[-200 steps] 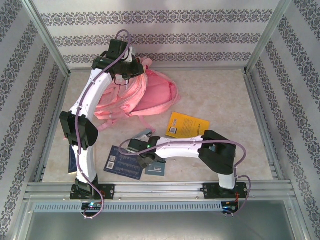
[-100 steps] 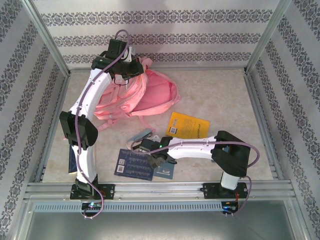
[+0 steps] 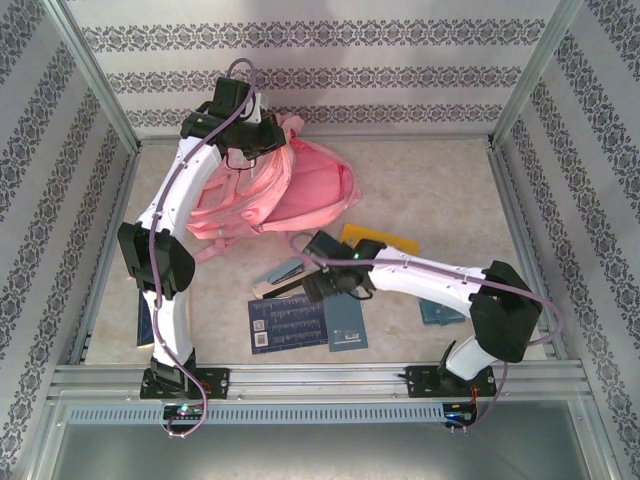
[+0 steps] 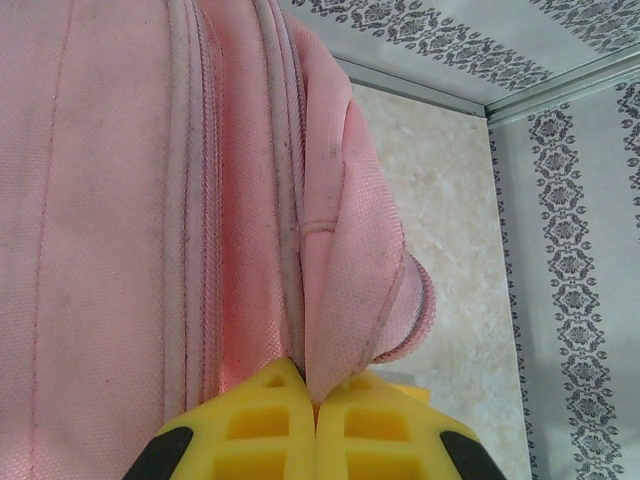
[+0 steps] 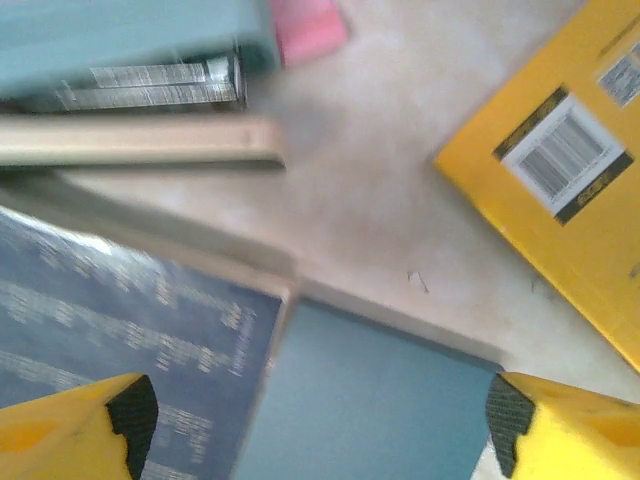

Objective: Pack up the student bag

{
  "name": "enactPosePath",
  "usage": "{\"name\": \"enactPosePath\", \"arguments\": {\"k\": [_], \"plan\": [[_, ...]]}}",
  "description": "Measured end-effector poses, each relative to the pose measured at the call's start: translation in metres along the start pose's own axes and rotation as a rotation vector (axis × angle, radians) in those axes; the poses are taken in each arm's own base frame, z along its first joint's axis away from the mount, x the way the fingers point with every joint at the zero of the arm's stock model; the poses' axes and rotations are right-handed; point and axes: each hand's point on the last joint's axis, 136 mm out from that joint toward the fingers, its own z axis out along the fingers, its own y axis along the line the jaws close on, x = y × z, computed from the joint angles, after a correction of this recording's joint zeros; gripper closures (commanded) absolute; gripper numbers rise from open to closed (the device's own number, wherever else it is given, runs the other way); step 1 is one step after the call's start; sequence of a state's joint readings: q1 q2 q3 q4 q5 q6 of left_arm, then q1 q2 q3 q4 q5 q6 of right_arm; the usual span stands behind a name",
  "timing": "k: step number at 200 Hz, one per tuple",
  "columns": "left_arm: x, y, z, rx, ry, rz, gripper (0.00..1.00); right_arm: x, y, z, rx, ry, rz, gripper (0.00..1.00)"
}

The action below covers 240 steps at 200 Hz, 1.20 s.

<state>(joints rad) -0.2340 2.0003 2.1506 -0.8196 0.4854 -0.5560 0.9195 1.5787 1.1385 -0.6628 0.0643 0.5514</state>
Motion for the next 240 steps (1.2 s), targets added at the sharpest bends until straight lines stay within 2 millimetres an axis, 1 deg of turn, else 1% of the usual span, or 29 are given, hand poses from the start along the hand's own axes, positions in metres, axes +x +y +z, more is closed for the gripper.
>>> {"name": "enactPosePath", "arguments": {"k": [6, 21, 42, 55, 77, 92, 109, 123, 142, 183, 208, 220, 240], "plan": [[0.000, 0.000, 0.000, 0.000, 0.001, -0.001, 1.00, -0.011, 0.003, -0.003, -0.028, -0.010, 0.050, 0.27], [0.000, 0.000, 0.000, 0.001, -0.001, -0.005, 1.00, -0.031, 0.006, -0.005, -0.072, -0.014, 0.181, 0.35], [-0.001, 0.000, 0.000, 0.002, -0.002, -0.013, 1.00, -0.042, 0.012, -0.001, -0.100, 0.015, 0.343, 0.42], [-0.001, -0.001, 0.000, 0.003, -0.003, -0.020, 1.00, -0.044, 0.014, 0.002, -0.109, 0.036, 0.444, 0.47], [-0.001, -0.001, 0.000, 0.004, -0.004, -0.031, 1.00, -0.042, 0.021, 0.006, -0.145, 0.079, 0.631, 0.51], [-0.001, -0.001, 0.000, 0.005, -0.003, -0.037, 1.00, -0.042, 0.028, 0.012, -0.161, 0.102, 0.757, 0.51], [-0.001, -0.001, 0.000, 0.006, -0.003, -0.045, 1.00, -0.037, 0.039, 0.024, -0.154, 0.130, 0.863, 0.51], [-0.001, -0.001, 0.000, 0.006, -0.003, -0.050, 1.00, -0.029, 0.048, 0.035, -0.138, 0.157, 0.920, 0.52], [-0.001, -0.001, 0.000, 0.006, -0.003, -0.052, 1.00, -0.019, 0.054, 0.050, -0.106, 0.184, 0.981, 0.53], [-0.001, 0.000, 0.000, 0.008, -0.002, -0.054, 1.00, -0.020, 0.052, 0.075, -0.072, 0.178, 1.090, 0.49], [-0.004, 0.001, 0.000, 0.017, -0.008, -0.055, 1.00, -0.020, 0.051, 0.088, -0.053, 0.179, 1.109, 0.56], [-0.005, 0.001, -0.001, 0.021, -0.010, -0.056, 1.00, -0.023, 0.053, 0.088, -0.059, 0.175, 1.115, 0.59], [-0.005, 0.001, -0.002, 0.025, -0.011, -0.056, 1.00, -0.029, 0.055, 0.090, -0.071, 0.163, 1.121, 0.69]]}}
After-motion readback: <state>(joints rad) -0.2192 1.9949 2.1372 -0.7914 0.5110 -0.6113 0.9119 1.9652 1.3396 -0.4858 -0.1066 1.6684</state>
